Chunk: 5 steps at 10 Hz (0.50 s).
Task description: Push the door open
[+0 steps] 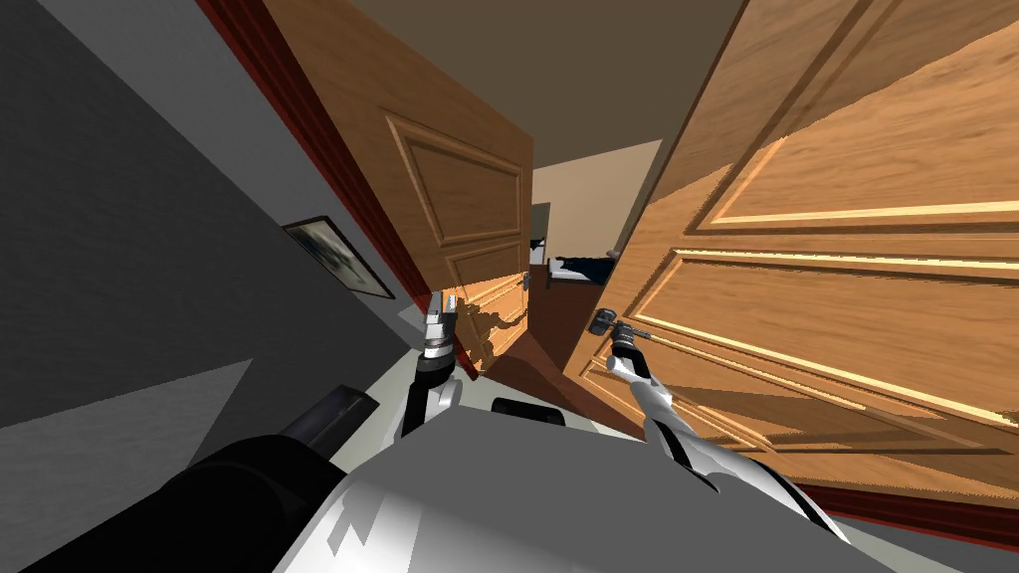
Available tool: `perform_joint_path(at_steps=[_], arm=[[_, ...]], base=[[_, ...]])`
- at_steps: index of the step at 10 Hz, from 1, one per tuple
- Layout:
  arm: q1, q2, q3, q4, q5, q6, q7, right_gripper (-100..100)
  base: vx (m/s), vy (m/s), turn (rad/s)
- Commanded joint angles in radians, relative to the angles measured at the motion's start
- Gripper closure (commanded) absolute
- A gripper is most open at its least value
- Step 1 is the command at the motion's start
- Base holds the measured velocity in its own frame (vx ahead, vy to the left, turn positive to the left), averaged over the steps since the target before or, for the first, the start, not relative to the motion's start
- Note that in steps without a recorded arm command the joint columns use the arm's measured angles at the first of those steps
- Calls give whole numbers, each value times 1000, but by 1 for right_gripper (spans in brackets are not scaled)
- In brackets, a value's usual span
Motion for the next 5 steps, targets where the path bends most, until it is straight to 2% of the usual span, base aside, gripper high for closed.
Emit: perform_joint_path(at_steps=[1, 3, 4, 5], arm=[[-20, -8, -34, 25, -5, -21, 25, 100], [-20, -8, -34, 25, -5, -21, 25, 100], [-36, 6, -65, 41, -9, -23, 57, 100], [-44, 12, -80, 49, -12, -25, 72, 100]], base=[[92, -8, -21], [41, -9, -7], [78, -7, -2], [129, -15, -28]])
